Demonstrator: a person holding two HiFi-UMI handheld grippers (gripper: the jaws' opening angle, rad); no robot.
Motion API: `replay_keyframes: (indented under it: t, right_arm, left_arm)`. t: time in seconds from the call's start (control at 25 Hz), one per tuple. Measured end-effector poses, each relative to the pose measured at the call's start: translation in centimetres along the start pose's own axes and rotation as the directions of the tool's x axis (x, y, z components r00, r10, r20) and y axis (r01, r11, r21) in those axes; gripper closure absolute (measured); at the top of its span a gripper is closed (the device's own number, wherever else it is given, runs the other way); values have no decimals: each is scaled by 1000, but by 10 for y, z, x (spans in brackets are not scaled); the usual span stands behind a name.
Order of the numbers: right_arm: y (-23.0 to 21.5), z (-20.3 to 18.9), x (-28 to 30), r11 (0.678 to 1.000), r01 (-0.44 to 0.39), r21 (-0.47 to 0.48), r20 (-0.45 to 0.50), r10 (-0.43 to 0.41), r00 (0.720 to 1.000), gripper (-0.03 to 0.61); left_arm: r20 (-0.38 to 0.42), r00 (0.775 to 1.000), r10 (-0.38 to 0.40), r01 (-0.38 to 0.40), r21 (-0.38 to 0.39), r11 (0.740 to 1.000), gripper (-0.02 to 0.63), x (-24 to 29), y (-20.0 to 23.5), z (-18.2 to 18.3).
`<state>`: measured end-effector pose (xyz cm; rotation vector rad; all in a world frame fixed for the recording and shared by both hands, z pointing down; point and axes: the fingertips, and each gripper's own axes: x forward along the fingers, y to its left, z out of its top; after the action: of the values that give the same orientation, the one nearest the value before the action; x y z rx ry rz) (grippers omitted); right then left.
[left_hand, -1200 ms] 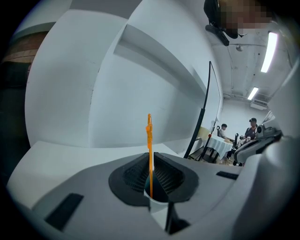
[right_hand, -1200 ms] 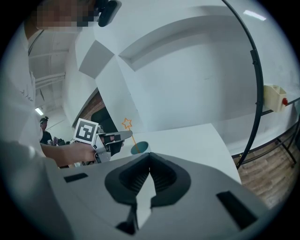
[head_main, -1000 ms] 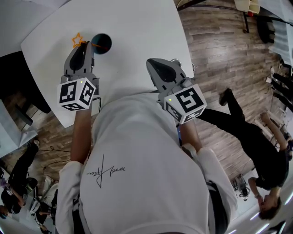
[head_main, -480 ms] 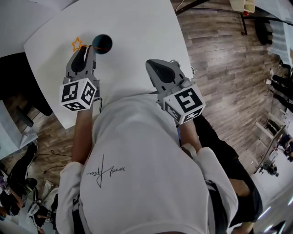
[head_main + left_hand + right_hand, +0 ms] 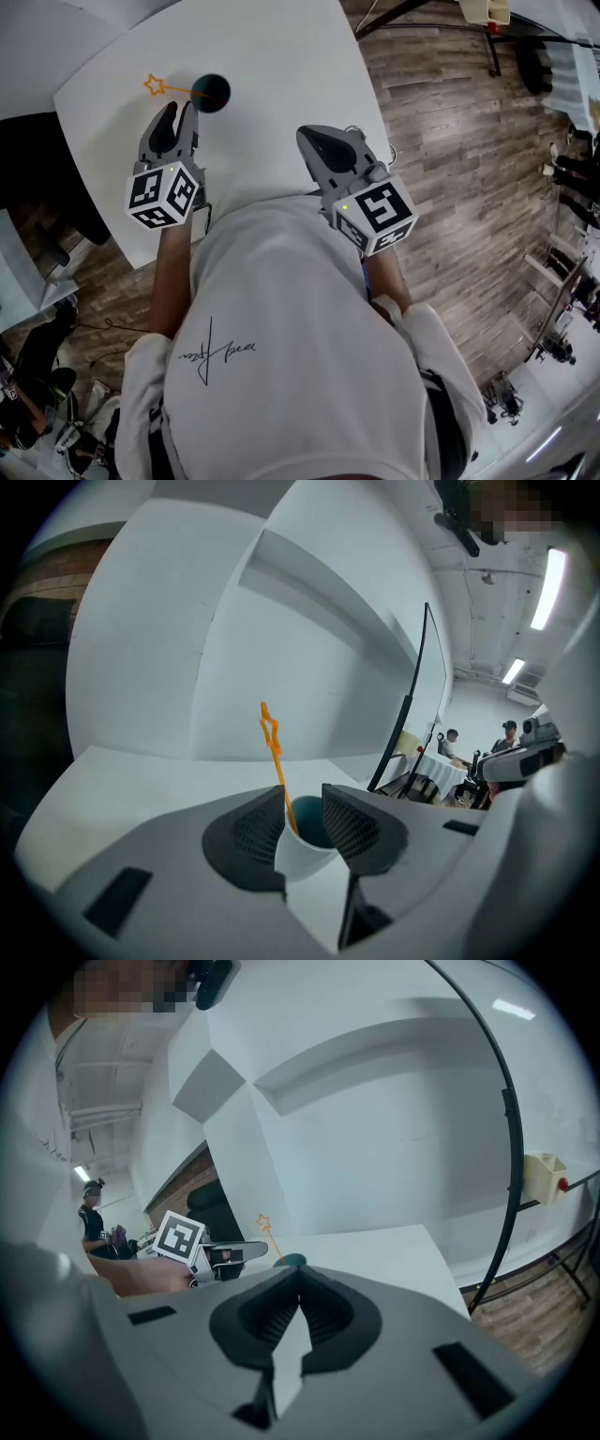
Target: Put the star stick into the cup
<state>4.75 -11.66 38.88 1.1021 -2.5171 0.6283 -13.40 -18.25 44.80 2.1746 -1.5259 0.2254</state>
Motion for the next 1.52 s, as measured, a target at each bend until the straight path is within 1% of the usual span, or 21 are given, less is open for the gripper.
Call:
replay_keyframes:
  t: [0.56,0.8,0.96,1.12,1.28,1.4,1.44,1.52]
  right_arm:
    - [14,9,-11,999,10,-50,45,-8,999,569]
    - [20,14,-19,998,-2,-61,79,7,997,569]
    - [26,18,-21,996,-13,-83,90,20,996,569]
    - [30,21,-23,995,-19,-100,99,29,995,569]
    - [35,24,-25,995,-27,-101,108,38,993,569]
    - [39,25,-27,994,-40,-106,108,52,993,569]
    - [41,26,-27,993,-46,-109,109,58,992,569]
    - [43,30,-29,991,-52,-120,116,66,991,571]
  left_arm:
    - [57,998,-19,20,-18,1000,494,-30,-8,7]
    - [90,995,-51,52,-17,998,494,-54,-29,14]
    - [112,992,-56,58,-18,998,494,-67,-35,18]
    - [118,991,-60,63,-19,998,497,-78,-39,18]
    - [118,991,-67,70,-18,997,505,-87,-42,17]
    - [134,987,-94,99,-33,995,513,-98,-49,22]
    - [144,984,-105,111,-30,993,528,-102,-53,25]
    - [159,980,-117,119,-4,993,537,-109,-59,32]
